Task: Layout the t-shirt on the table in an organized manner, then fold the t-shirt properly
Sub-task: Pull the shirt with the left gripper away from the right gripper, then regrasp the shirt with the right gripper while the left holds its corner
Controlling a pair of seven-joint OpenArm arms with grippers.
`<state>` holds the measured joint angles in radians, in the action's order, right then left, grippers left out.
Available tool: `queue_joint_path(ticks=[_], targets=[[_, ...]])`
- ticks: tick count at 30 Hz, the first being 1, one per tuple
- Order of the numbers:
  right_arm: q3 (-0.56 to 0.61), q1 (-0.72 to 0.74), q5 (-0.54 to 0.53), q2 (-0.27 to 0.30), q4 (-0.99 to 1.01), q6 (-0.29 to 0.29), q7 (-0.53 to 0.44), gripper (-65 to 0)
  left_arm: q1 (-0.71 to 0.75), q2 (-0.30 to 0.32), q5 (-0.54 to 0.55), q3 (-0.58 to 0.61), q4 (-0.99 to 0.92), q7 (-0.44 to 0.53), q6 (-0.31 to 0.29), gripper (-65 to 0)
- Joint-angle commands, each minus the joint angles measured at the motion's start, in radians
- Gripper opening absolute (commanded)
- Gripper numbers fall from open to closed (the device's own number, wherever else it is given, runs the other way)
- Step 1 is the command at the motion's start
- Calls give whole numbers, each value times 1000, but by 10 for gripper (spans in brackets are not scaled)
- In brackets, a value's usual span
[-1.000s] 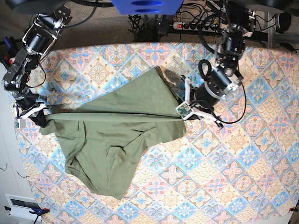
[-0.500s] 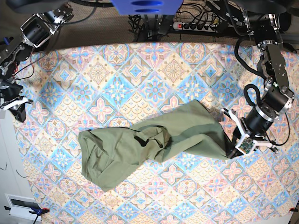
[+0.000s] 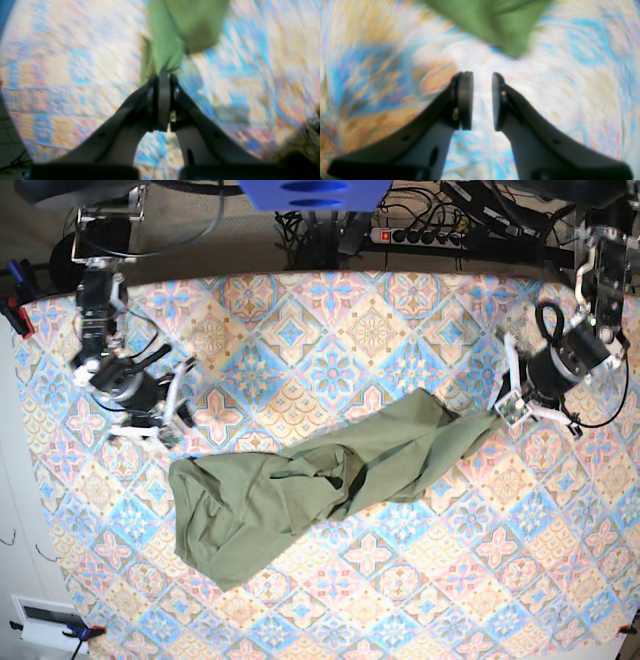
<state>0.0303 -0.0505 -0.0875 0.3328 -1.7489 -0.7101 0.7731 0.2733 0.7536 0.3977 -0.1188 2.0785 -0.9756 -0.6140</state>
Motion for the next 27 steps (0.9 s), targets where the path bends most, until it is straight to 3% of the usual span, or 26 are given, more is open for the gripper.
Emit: queue_joint_path(ticks=[1,5,12,15,22,27], targets=[[27,31,62,15,-15,12,-36,-493,-3,20,2,-8,14,27,13,-650],[156,77,202,-51,-15,12,-50,-462,93,42,-3,-8,14,27,13,-650],[188,222,197,-160,102,12,-33,-413,277,54,-38,24,14,70,12,-650],[188,240,197,-223,157,12,-33,-405,376,136,-79,90,12,143,15,-650],[188,286,197,-278,200,12,-33,-404,515,137,-256,159,11,182,18,-650],[188,286,196,-289,201,12,-33,-363,519,137,-262,159,9,183,18,-650]])
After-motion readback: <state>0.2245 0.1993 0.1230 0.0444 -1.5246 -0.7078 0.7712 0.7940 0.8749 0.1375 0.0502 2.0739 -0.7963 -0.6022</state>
